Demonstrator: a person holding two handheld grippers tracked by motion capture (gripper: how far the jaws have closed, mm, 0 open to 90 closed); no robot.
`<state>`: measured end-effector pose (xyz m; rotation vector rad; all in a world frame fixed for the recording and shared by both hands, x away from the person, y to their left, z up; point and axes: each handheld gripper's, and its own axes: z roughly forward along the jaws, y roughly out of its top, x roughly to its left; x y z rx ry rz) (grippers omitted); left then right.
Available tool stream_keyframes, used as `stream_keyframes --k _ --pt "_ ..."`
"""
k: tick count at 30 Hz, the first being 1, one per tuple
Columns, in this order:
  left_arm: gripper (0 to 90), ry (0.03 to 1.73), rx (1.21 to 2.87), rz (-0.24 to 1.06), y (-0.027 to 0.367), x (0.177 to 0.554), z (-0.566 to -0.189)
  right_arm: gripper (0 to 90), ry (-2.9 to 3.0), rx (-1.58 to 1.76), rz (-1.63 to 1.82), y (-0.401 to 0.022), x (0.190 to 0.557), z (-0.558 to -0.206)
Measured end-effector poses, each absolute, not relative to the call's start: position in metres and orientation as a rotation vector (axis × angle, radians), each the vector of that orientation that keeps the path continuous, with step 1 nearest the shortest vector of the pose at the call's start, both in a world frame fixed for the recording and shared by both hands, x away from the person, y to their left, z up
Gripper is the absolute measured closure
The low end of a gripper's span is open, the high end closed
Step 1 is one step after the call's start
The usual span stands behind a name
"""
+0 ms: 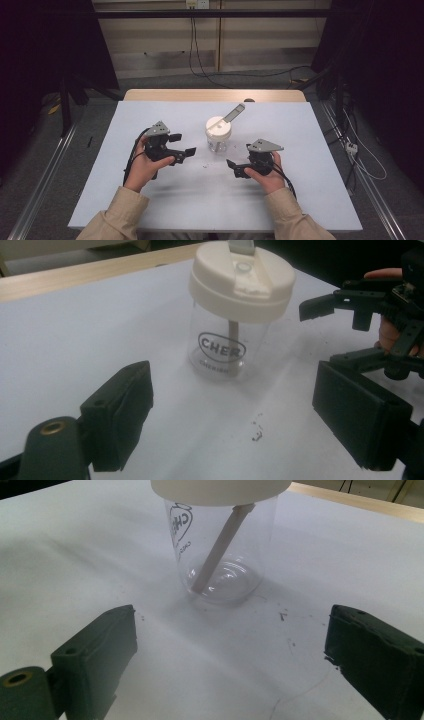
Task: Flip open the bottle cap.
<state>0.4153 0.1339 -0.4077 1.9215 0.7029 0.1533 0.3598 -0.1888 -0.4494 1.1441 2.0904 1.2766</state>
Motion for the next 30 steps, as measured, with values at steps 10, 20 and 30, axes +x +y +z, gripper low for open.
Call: stream_keyframes --k 10,20,30 --pt "13.4 0.717 1.957 0.179 0.148 0.404 -0.417 6.8 2.092 1.147 1.279 -0.2 0.352 -0.449" --pt "12.8 0.727 1.968 0.208 0.163 0.396 -0.421 6.9 2.074 1.156 1.275 -0.215 0.343 -0.449" --pt "12.6 0.772 1.966 0.216 0.188 0.387 -0.433 7.0 2.06 1.185 1.261 -0.233 0.332 -0.451"
